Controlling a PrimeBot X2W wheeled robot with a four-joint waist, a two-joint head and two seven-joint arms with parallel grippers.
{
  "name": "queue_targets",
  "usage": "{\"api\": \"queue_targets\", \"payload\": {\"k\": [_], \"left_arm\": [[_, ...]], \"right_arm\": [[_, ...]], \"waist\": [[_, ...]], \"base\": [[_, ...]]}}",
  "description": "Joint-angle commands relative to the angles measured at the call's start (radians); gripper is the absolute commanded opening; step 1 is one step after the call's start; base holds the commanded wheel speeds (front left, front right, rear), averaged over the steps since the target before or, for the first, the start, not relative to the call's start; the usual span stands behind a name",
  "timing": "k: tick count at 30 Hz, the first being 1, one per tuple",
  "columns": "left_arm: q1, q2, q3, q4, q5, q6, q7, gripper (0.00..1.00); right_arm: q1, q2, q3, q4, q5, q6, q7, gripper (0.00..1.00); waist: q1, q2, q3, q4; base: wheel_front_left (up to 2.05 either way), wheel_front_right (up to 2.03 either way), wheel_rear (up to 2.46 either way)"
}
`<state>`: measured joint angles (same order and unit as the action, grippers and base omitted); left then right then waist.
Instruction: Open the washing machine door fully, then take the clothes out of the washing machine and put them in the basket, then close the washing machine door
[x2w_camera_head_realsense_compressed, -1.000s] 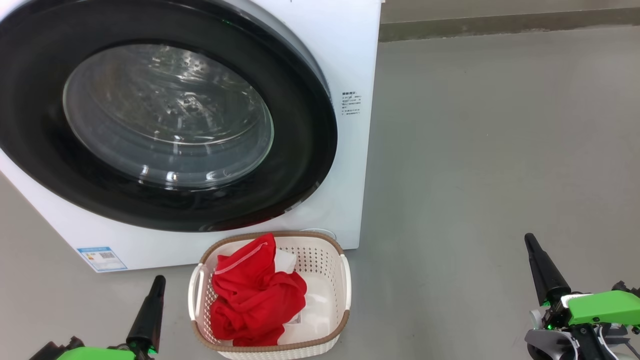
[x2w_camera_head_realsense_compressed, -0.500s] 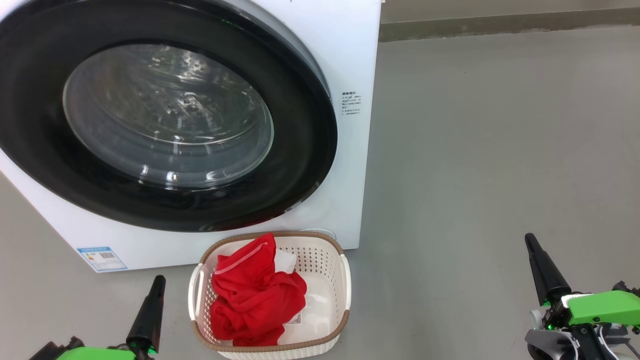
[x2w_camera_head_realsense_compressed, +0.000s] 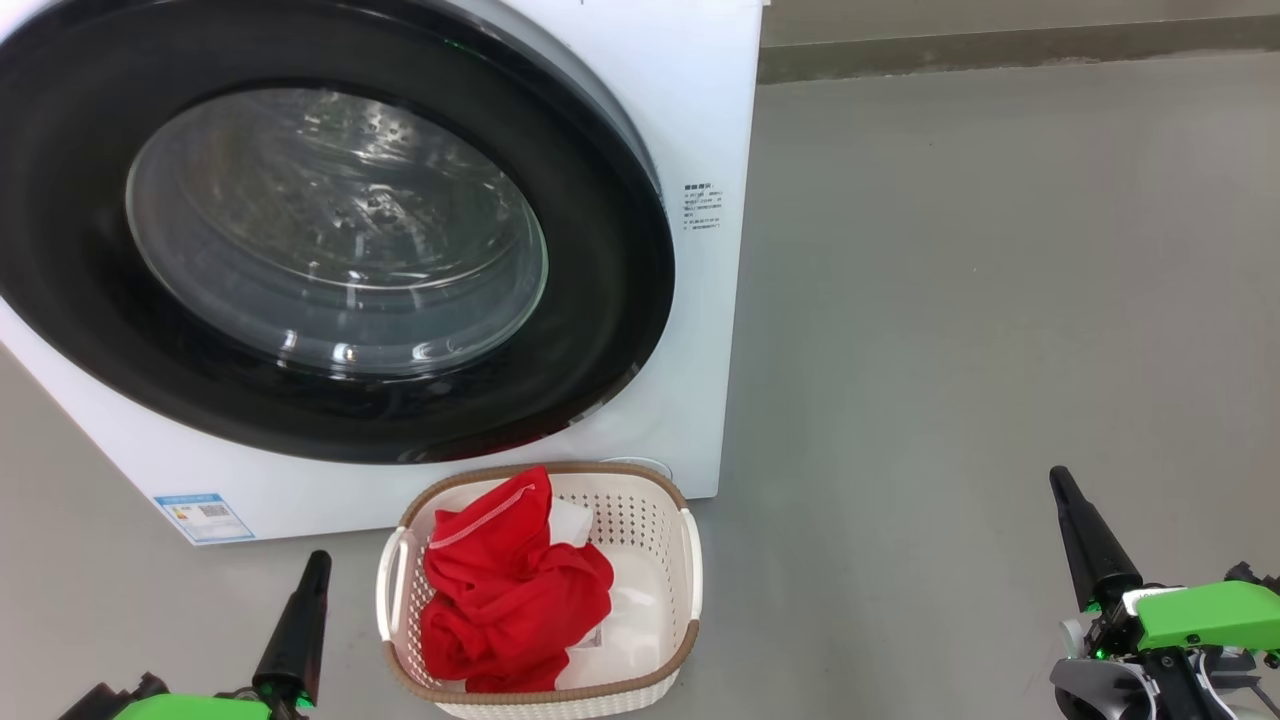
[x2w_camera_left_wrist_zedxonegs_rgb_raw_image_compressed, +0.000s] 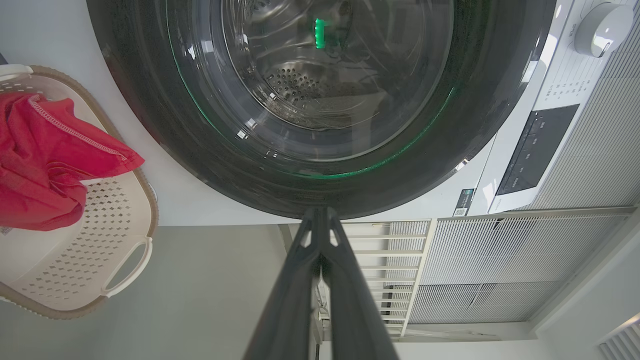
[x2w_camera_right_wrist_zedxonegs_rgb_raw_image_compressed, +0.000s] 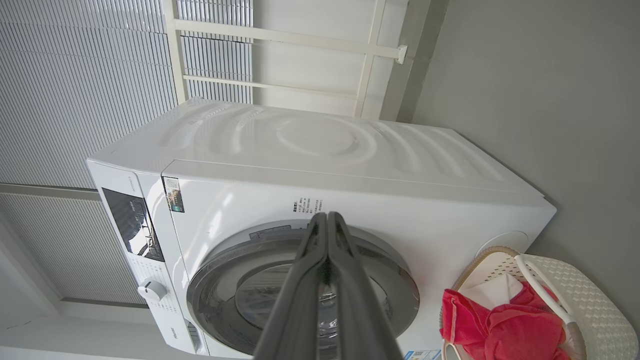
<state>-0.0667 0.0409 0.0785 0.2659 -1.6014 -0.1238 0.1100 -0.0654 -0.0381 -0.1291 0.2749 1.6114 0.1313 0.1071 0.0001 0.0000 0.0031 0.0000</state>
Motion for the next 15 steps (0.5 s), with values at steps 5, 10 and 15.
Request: {"api": "queue_targets", "payload": {"k": [5,10,15], "left_arm": [[-0.041,0.009,0.036,-0.021,-0.006,-0.007,0.004,0.0],[-0.041,0.009,0.036,-0.021,-0.006,-0.007,0.004,0.0],[-0.041,0.009,0.036,-0.021,-0.006,-0.007,0.004,0.0]], "right_arm": [[-0.042,-0.013,0.015,-0.03,-0.003,-0.001,0.006,0.0],[-0.042,-0.013,0.015,-0.03,-0.003,-0.001,0.006,0.0],[-0.042,-0.013,0.015,-0.03,-0.003,-0.001,0.006,0.0]], "waist": [[0.0,0.0,0.0,0.0],[0.0,0.0,0.0,0.0],[0.0,0.0,0.0,0.0]], "base": [[0.0,0.0,0.0],[0.0,0.0,0.0],[0.0,0.0,0.0]]}}
